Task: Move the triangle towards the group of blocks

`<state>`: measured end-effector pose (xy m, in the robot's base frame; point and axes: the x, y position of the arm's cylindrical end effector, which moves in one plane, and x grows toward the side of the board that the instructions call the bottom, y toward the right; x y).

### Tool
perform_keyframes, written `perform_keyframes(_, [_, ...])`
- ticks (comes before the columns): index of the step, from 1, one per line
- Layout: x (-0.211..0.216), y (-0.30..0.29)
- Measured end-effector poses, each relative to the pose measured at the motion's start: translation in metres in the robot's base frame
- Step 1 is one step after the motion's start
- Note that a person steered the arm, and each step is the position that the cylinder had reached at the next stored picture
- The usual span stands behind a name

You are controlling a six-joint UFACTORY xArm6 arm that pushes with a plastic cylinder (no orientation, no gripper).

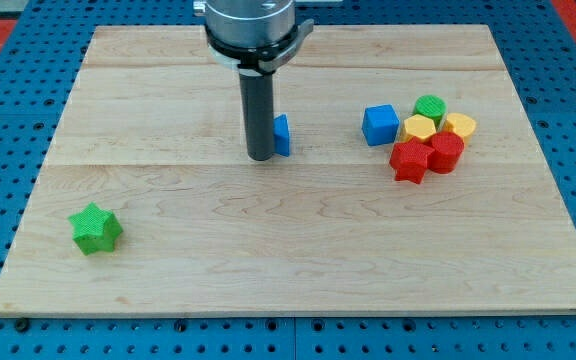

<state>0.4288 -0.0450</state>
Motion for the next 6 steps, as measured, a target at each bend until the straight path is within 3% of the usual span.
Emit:
perform_keyframes(1, [-0.037,-0.009])
perform_keyframes(2, [-0.047,0.091])
perform_keyframes(3, [-0.039,0.11])
perform_keyframes(5, [-0.044,0.005])
perform_keyframes(6, [-0.042,-0.001])
